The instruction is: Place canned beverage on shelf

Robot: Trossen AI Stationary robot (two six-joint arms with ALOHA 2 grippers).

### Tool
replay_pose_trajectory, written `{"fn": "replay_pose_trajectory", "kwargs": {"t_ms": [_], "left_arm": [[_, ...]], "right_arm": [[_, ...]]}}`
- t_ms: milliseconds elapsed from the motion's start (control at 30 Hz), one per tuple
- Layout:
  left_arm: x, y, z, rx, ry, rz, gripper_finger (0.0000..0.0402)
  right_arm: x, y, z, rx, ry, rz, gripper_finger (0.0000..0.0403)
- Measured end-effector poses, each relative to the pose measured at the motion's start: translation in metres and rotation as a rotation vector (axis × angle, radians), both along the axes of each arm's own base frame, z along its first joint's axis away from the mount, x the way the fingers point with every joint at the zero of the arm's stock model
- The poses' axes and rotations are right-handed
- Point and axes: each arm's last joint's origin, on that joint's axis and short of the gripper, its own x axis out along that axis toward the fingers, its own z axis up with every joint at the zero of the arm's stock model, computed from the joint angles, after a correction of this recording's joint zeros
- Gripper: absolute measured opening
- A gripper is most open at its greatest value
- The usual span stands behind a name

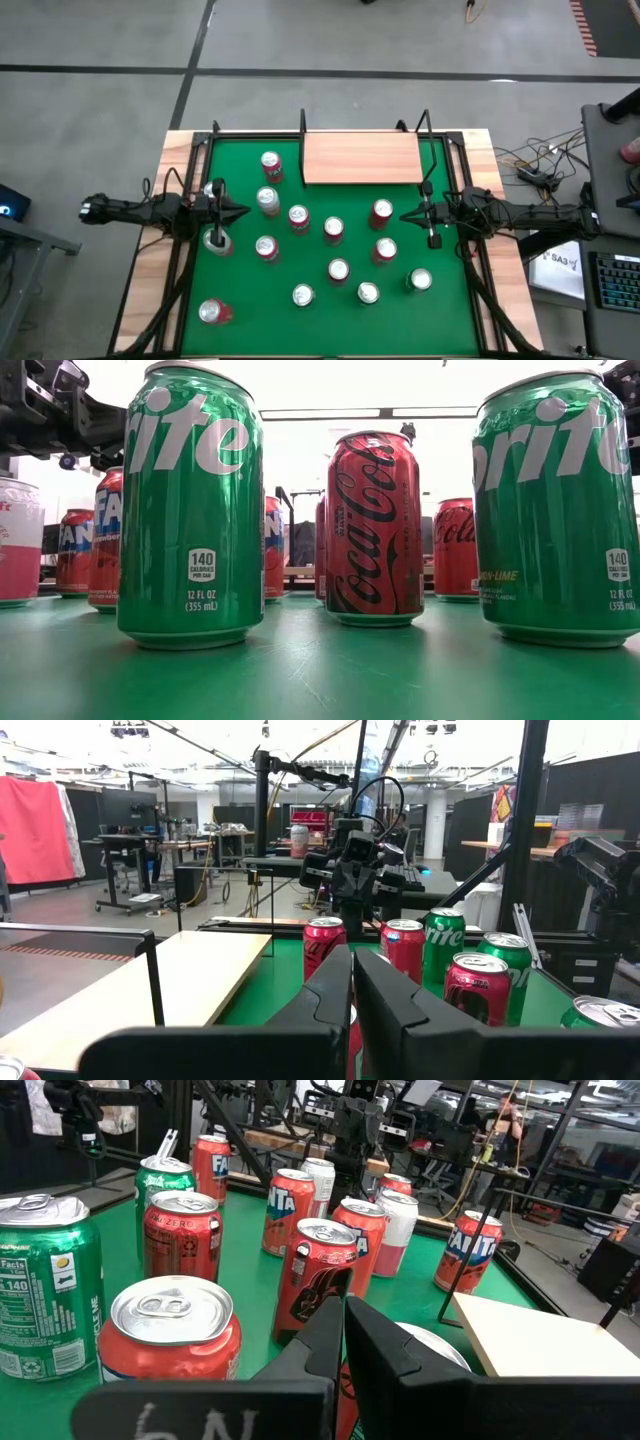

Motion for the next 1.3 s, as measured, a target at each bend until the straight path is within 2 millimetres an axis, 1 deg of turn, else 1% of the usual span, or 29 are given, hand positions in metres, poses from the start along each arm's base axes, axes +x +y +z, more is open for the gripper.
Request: {"fn": "replay_pose_trajectory", "kwargs": {"t_ms": [600,700,767,800,867,967,1033,1100,1133,1200,1300], "left_arm": [[0.000,0.000,0.000,0.001,0.000,0.000,0.0000],[0.000,0.000,0.000,0.070,0.006,0.010,0.0000],[0.000,0.000,0.001,0.097,-0.001,0.015,0.0000],[0.000,0.000,0.003,0.089,-0.018,0.015,0.0000],[-0.001,0.000,0.007,0.034,-0.066,0.008,0.0000],[-0.003,0.000,0.014,-0.027,-0.153,-0.001,0.0000],[-0.006,0.001,0.022,-0.033,-0.230,-0.001,0.0000],[-0.008,0.001,0.026,0.006,-0.282,-0.001,0.0000],[-0.008,0.001,0.028,0.026,-0.303,-0.005,0.0000],[-0.009,0.000,0.031,0.054,-0.332,-0.002,0.0000],[-0.008,0.000,0.033,0.075,-0.344,0.007,0.0000]], "right_arm": [[0.000,0.000,0.000,0.000,0.000,0.000,0.0009],[0.000,0.000,0.000,0.000,0.000,0.000,0.0009],[0.000,0.000,0.000,0.044,0.004,-0.004,0.0009],[0.000,0.000,0.001,0.117,0.004,-0.010,0.0009],[0.001,-0.001,0.007,0.252,-0.048,-0.031,0.0009],[0.001,-0.003,0.019,0.370,-0.174,-0.105,0.0009],[0.002,-0.004,0.025,0.390,-0.229,-0.118,0.0009],[0.005,-0.005,0.028,0.388,-0.212,-0.121,0.0009],[0.008,-0.005,0.033,0.387,-0.208,-0.122,0.0009],[0.014,-0.006,0.043,0.386,-0.196,-0.126,0.0009],[0.029,-0.008,0.059,0.385,-0.163,-0.133,0.0009]]}}
